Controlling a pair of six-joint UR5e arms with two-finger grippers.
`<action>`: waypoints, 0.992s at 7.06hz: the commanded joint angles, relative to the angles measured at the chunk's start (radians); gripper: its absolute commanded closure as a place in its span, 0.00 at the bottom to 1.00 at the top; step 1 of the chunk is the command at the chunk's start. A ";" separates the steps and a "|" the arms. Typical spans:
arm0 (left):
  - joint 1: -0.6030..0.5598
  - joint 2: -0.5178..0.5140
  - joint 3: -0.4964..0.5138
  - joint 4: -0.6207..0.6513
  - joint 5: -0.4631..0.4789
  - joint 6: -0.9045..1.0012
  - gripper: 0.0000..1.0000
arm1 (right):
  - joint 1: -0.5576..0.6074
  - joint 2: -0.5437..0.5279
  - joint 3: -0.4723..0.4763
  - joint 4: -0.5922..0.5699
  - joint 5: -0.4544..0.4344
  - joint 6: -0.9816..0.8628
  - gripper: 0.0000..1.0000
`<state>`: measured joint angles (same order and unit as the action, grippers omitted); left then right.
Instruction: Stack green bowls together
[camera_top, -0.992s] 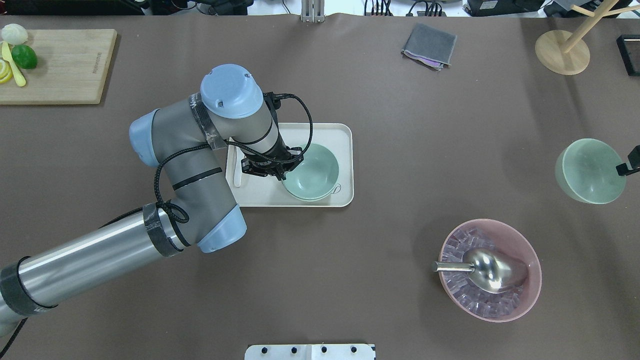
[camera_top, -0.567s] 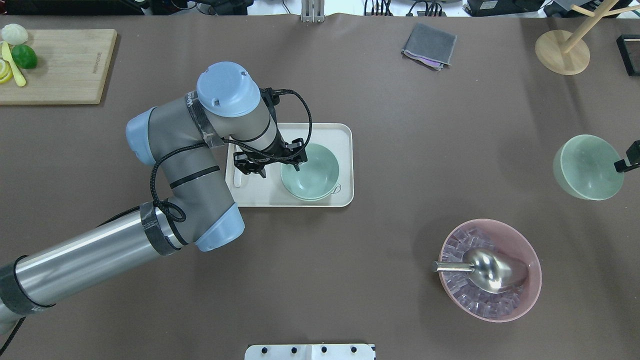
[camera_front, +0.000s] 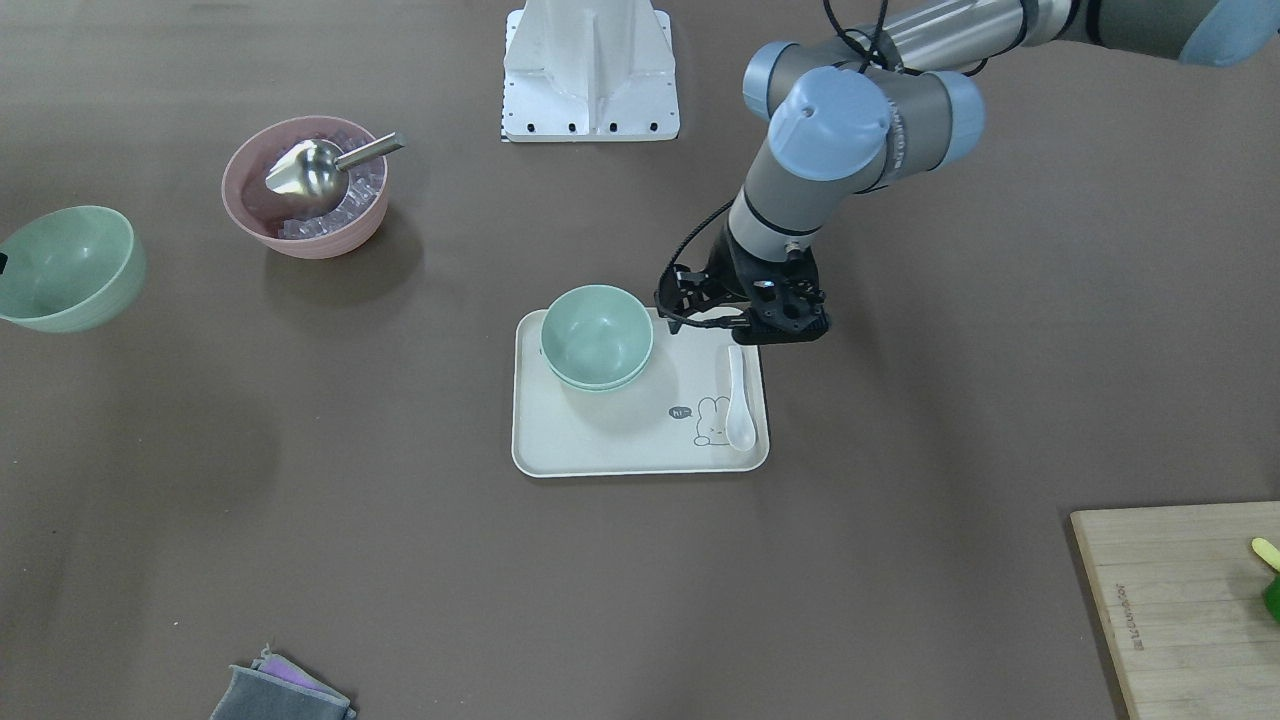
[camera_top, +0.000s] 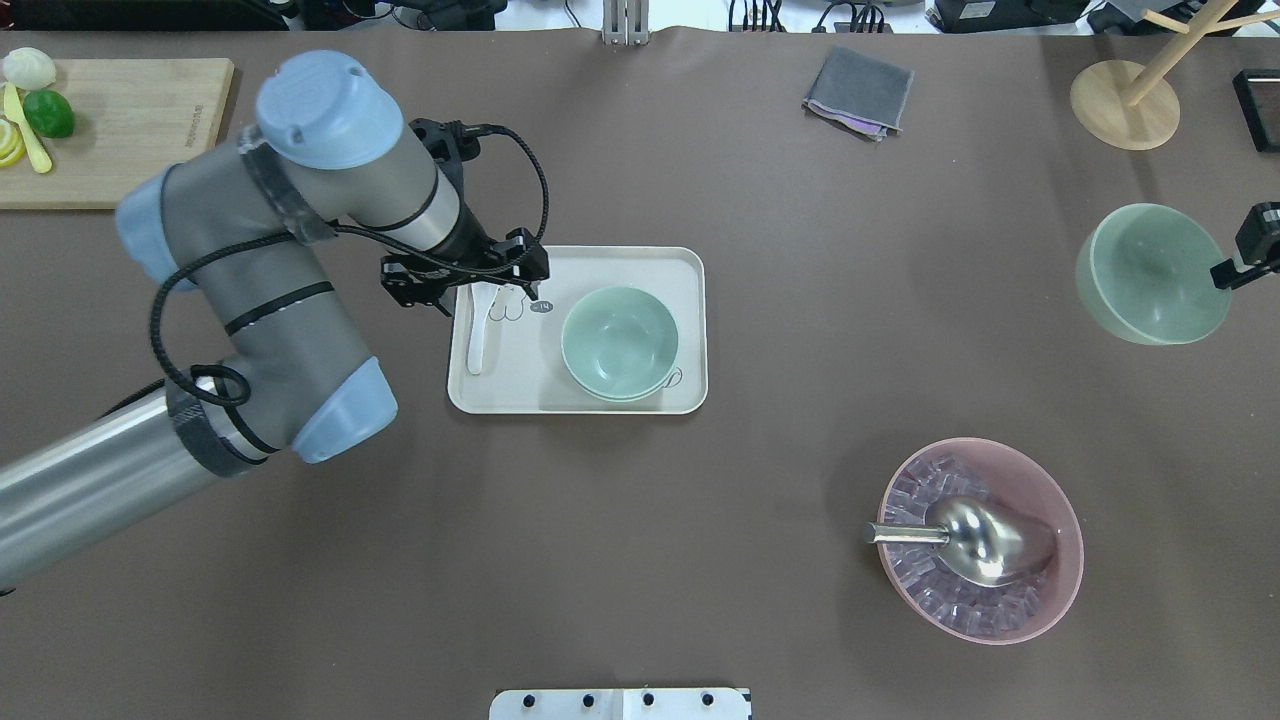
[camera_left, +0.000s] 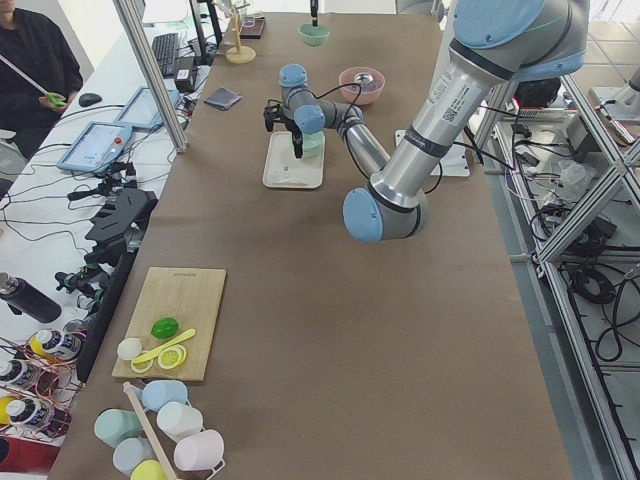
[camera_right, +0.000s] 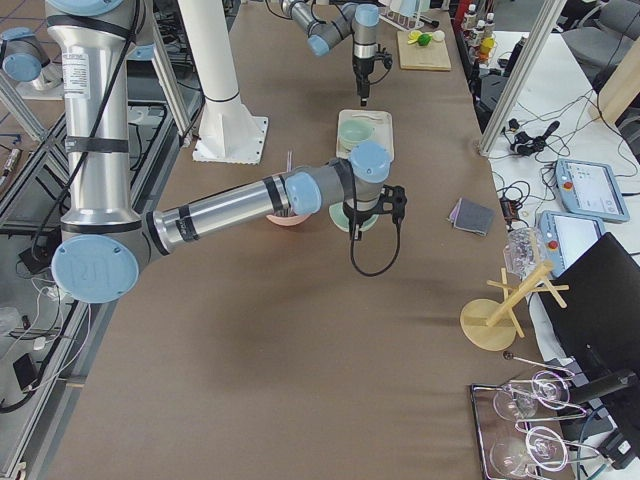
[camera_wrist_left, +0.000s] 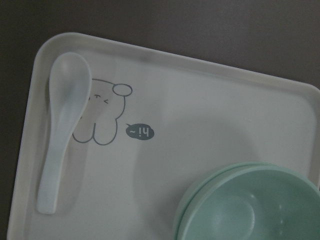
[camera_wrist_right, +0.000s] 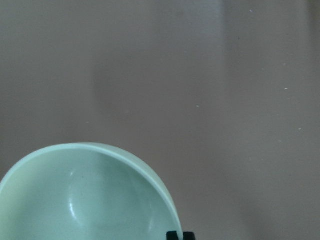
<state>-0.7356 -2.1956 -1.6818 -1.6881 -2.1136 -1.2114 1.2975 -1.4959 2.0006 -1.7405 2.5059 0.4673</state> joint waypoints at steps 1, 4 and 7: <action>-0.063 0.103 -0.113 0.024 -0.019 0.087 0.02 | -0.132 0.243 0.059 -0.219 -0.053 0.182 1.00; -0.100 0.183 -0.168 0.025 -0.020 0.206 0.02 | -0.401 0.474 -0.005 -0.209 -0.203 0.457 1.00; -0.142 0.272 -0.202 0.022 -0.022 0.291 0.02 | -0.530 0.529 -0.121 -0.009 -0.298 0.566 1.00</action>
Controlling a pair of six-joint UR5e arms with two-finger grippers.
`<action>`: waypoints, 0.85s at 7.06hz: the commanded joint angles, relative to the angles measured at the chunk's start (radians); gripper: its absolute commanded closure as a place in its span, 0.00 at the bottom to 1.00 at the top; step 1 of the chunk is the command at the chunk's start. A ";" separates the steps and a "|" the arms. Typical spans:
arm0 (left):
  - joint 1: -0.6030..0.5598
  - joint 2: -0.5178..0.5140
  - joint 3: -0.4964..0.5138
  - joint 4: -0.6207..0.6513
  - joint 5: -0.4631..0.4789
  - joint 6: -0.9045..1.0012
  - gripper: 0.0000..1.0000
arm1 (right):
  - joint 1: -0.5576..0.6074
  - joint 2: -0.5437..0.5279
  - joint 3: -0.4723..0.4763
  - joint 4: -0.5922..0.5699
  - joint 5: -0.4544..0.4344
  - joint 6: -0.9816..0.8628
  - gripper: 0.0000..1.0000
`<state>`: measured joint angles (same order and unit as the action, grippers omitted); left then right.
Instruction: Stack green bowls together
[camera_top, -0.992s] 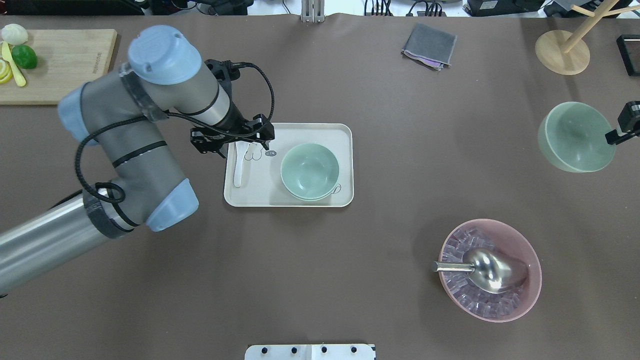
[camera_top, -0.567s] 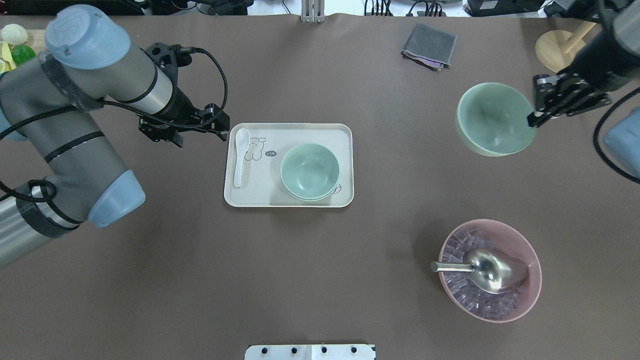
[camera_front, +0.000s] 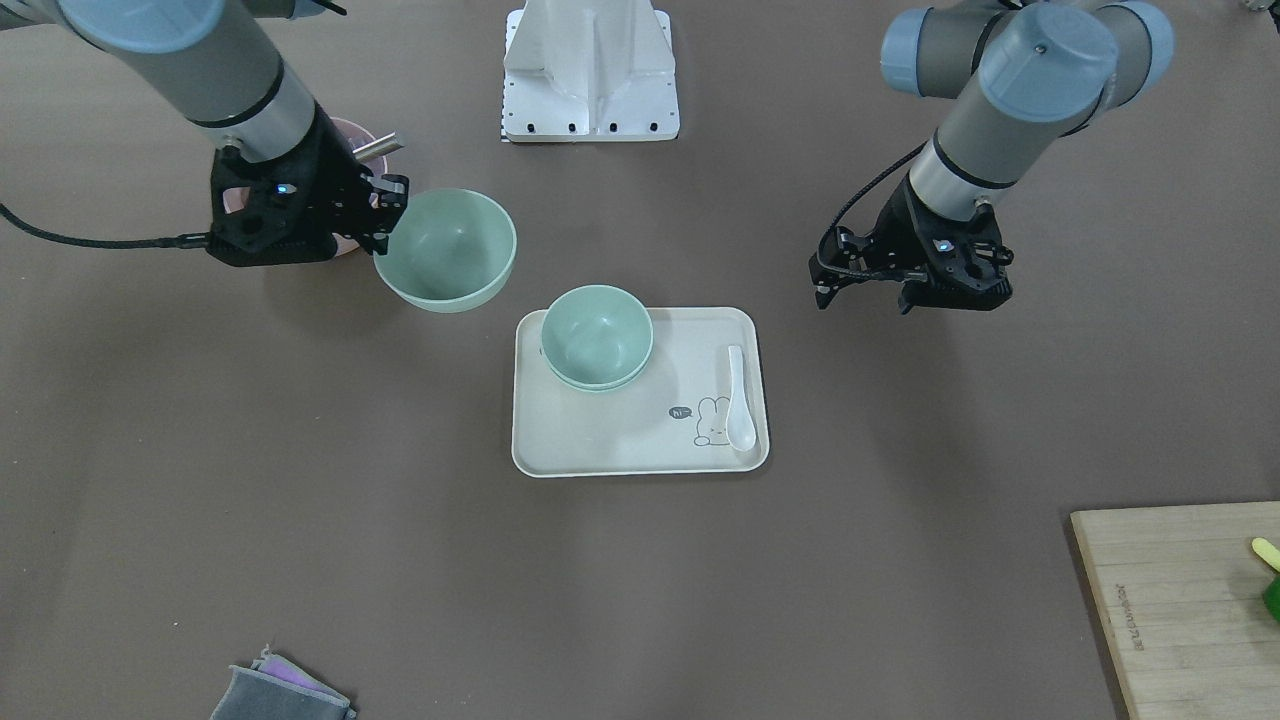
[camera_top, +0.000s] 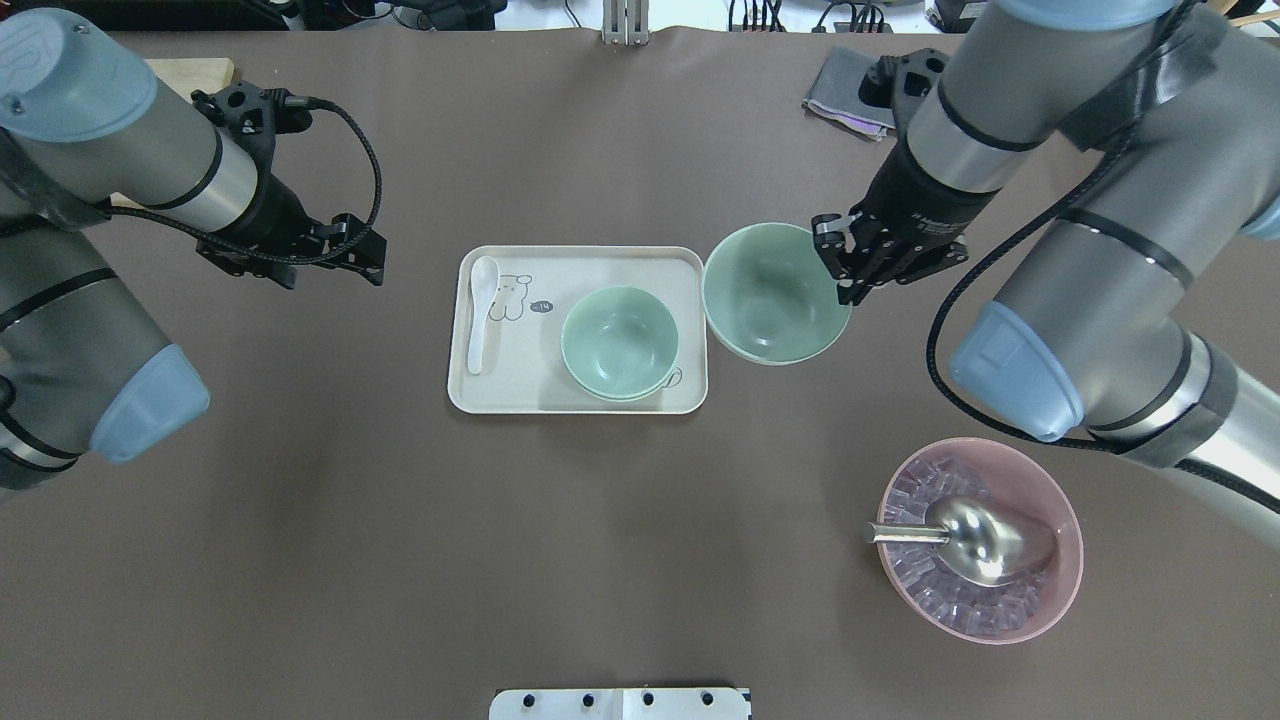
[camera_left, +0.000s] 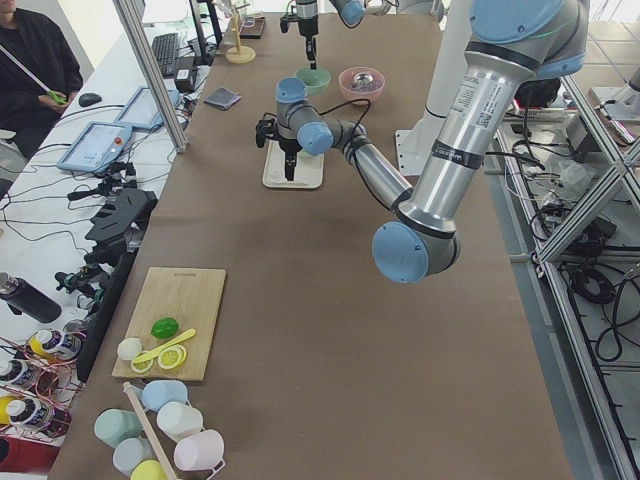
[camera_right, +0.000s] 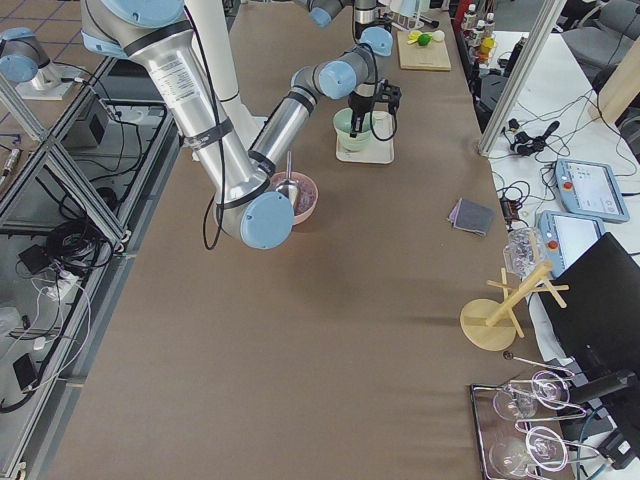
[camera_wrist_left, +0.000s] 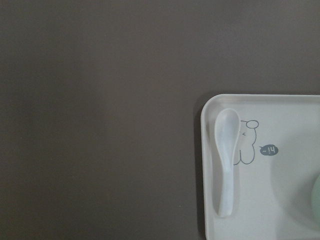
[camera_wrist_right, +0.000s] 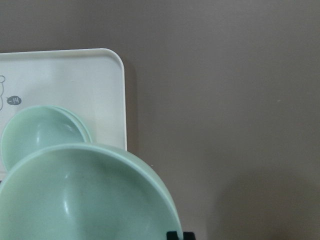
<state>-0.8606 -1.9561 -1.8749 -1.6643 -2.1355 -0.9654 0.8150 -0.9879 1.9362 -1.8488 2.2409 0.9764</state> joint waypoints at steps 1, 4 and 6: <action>-0.020 0.036 -0.006 -0.002 0.000 0.050 0.02 | -0.072 0.056 -0.107 0.132 -0.058 0.076 1.00; -0.026 0.040 0.002 -0.003 -0.001 0.050 0.02 | -0.108 0.159 -0.242 0.160 -0.079 0.085 1.00; -0.026 0.042 0.003 -0.003 -0.001 0.050 0.02 | -0.115 0.204 -0.345 0.238 -0.084 0.105 1.00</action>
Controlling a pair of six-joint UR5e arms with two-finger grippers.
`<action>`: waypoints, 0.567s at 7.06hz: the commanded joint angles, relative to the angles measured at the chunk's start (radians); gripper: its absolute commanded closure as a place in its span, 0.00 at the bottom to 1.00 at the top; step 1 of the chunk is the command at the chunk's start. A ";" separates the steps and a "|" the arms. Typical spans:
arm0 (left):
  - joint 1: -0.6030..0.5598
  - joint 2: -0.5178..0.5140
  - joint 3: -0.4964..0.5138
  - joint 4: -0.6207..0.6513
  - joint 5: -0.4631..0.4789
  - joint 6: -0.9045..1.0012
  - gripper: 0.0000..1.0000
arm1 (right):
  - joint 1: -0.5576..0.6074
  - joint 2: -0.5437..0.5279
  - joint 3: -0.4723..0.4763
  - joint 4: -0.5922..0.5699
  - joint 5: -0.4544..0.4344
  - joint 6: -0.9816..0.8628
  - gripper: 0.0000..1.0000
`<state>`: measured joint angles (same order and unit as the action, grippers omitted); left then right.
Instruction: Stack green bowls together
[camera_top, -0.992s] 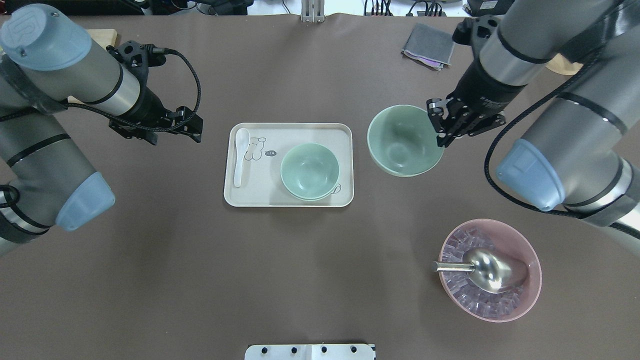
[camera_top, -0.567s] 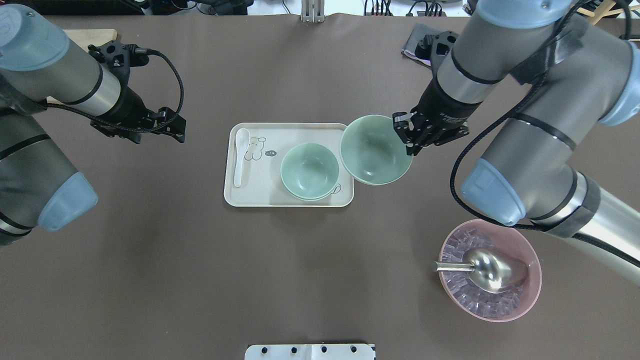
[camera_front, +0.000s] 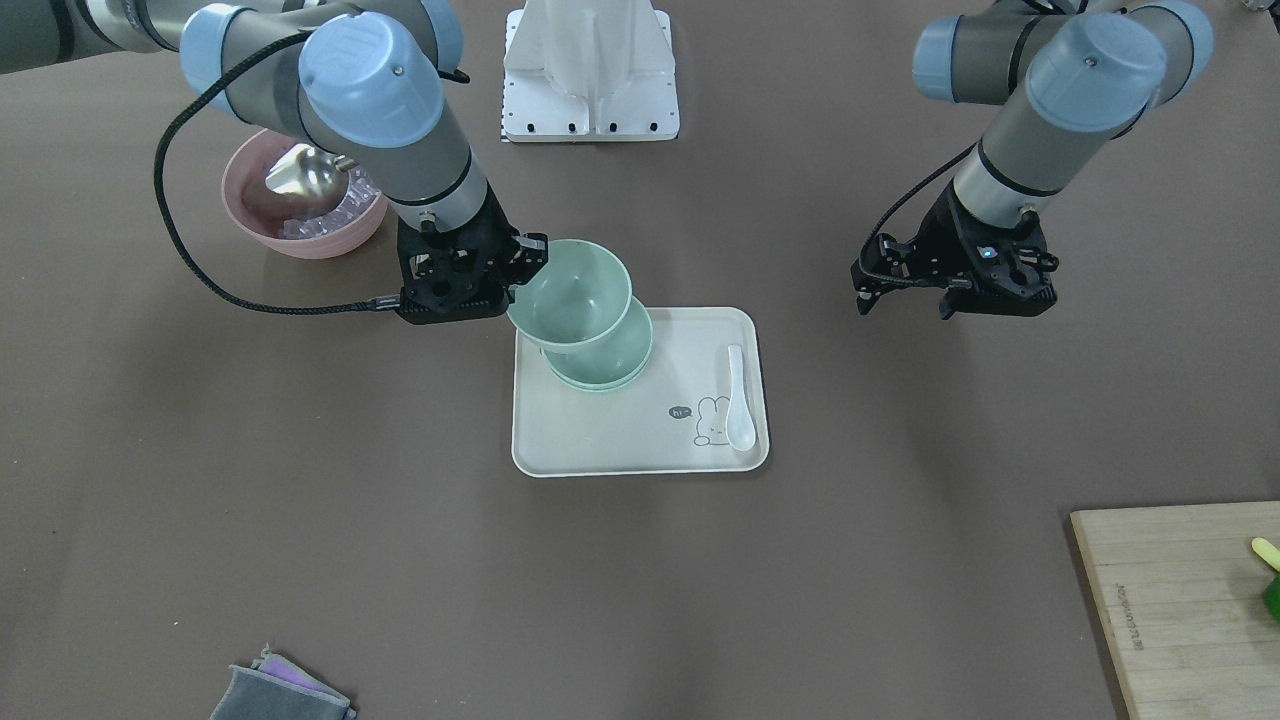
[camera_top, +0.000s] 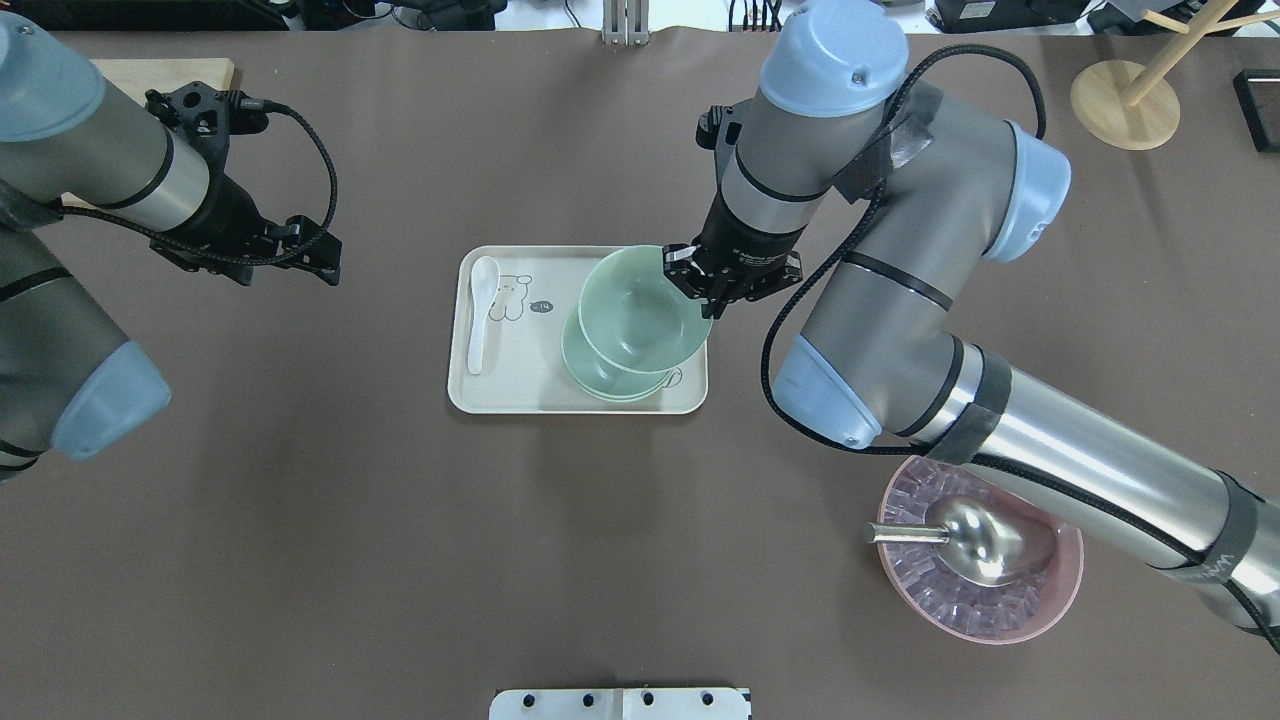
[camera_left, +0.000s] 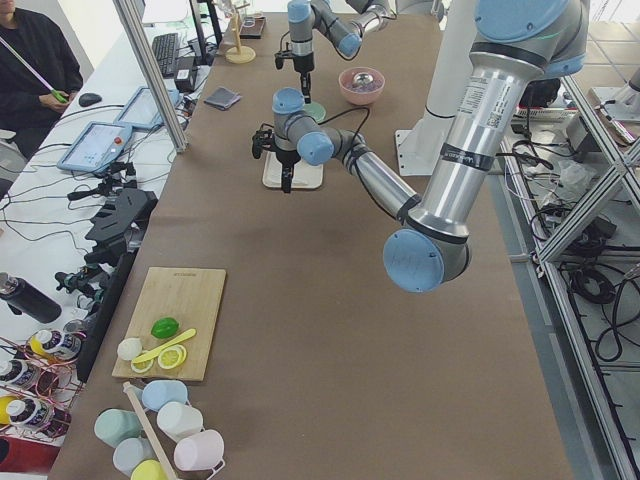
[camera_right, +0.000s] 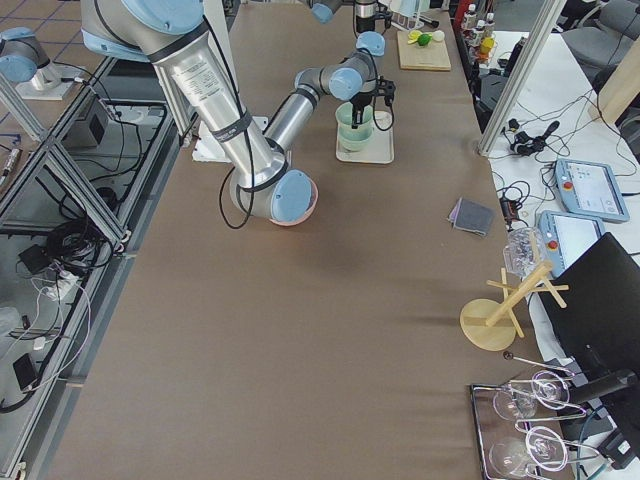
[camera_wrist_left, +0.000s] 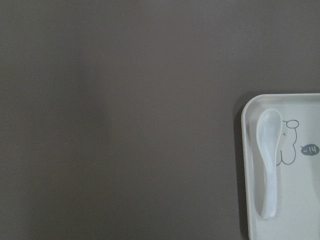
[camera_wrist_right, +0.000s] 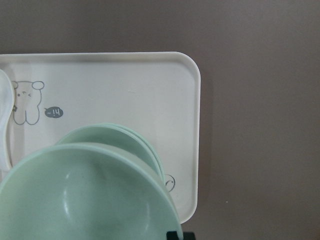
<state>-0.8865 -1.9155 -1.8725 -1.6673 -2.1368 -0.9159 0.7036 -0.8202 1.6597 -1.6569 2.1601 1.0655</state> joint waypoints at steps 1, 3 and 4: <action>0.001 0.000 0.004 0.000 0.002 0.000 0.02 | -0.010 0.045 -0.089 0.049 -0.003 0.028 1.00; 0.001 0.000 0.007 0.000 0.002 0.000 0.02 | -0.022 0.061 -0.127 0.051 -0.003 0.027 1.00; 0.001 -0.005 0.003 -0.002 0.000 -0.001 0.02 | -0.024 0.084 -0.159 0.051 -0.003 0.027 1.00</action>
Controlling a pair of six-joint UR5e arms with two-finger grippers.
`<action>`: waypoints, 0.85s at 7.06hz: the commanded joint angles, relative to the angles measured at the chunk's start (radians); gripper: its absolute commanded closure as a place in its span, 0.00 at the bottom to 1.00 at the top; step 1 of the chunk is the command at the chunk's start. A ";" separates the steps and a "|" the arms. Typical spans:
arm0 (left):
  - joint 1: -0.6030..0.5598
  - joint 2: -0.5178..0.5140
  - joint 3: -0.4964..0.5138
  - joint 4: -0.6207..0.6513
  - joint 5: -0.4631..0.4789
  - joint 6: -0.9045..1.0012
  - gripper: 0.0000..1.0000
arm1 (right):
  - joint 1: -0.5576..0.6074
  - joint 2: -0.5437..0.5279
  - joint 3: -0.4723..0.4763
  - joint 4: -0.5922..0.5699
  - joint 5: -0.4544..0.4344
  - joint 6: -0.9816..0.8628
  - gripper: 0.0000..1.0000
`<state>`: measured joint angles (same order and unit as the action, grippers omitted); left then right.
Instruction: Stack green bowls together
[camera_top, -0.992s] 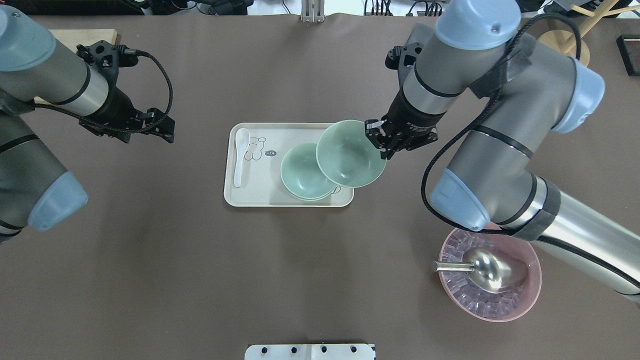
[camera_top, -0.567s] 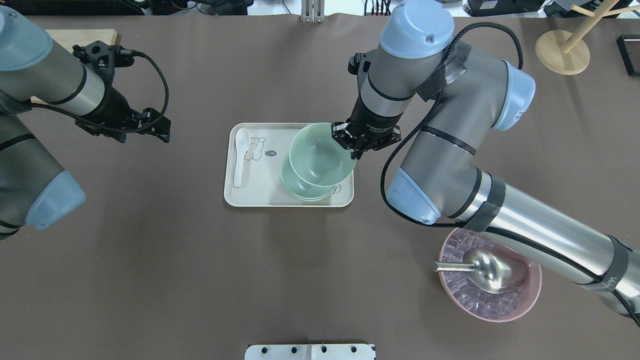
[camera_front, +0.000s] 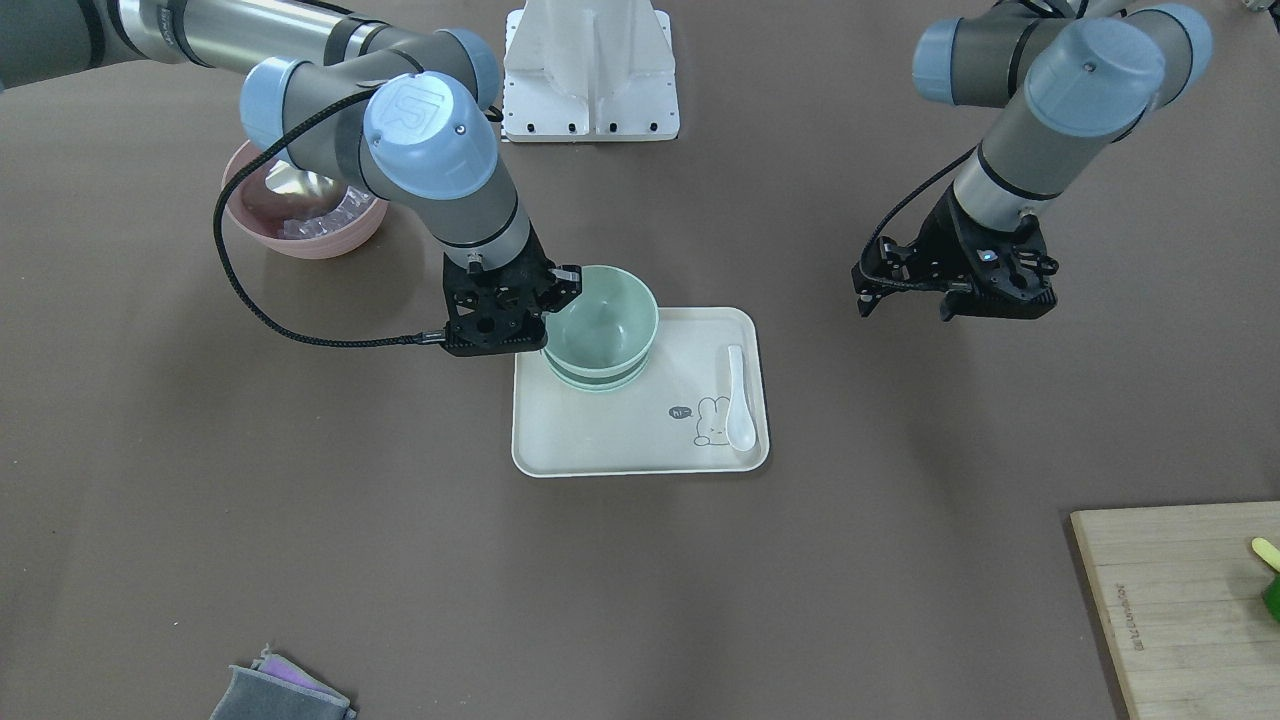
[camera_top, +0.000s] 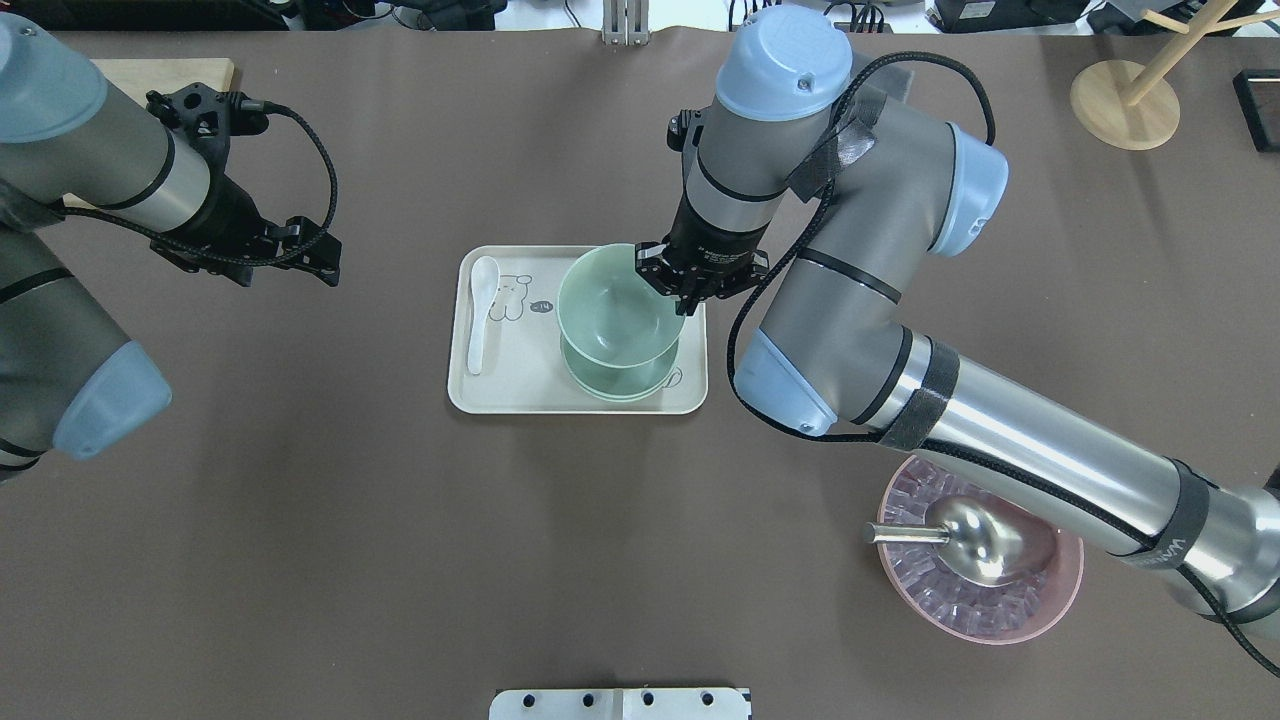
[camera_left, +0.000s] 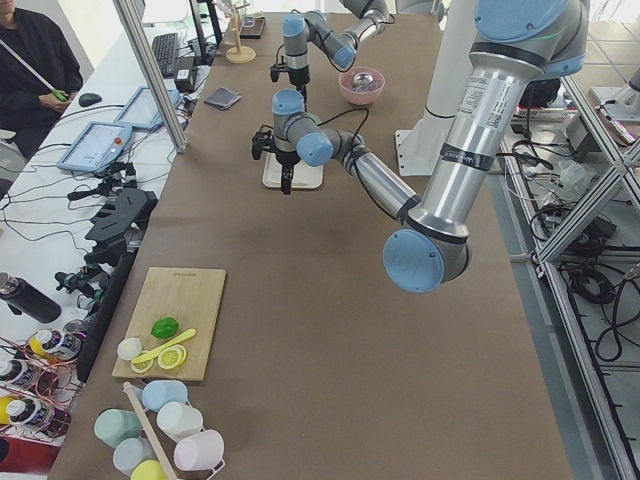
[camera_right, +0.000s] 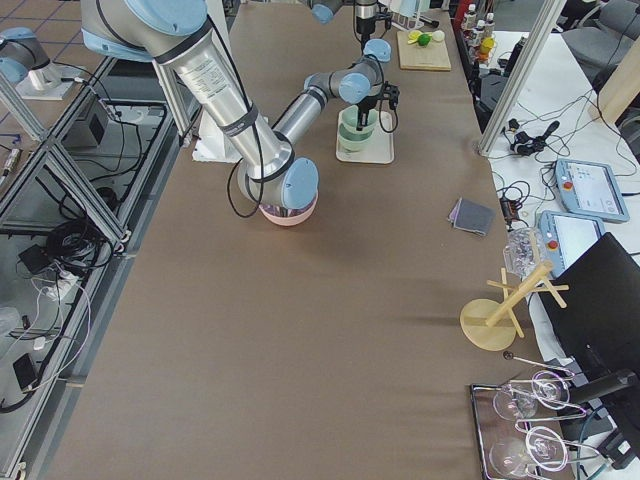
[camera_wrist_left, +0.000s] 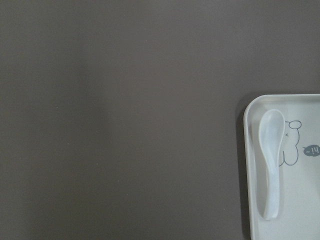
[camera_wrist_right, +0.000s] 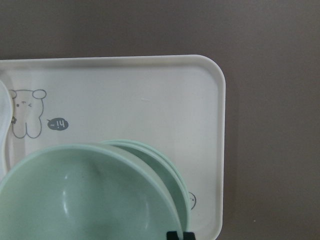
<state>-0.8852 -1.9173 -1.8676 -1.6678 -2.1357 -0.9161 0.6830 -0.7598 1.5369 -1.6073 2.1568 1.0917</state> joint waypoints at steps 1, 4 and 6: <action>0.000 -0.005 -0.002 -0.001 -0.001 -0.003 0.02 | -0.003 0.025 -0.047 0.001 0.000 0.000 1.00; 0.002 -0.008 -0.001 -0.001 -0.001 -0.003 0.02 | -0.011 0.023 -0.061 0.001 0.000 0.002 1.00; 0.003 -0.009 0.001 0.000 0.000 -0.004 0.02 | -0.013 0.019 -0.061 0.001 0.001 0.002 1.00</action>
<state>-0.8833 -1.9254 -1.8679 -1.6679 -2.1358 -0.9191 0.6715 -0.7387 1.4762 -1.6061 2.1571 1.0929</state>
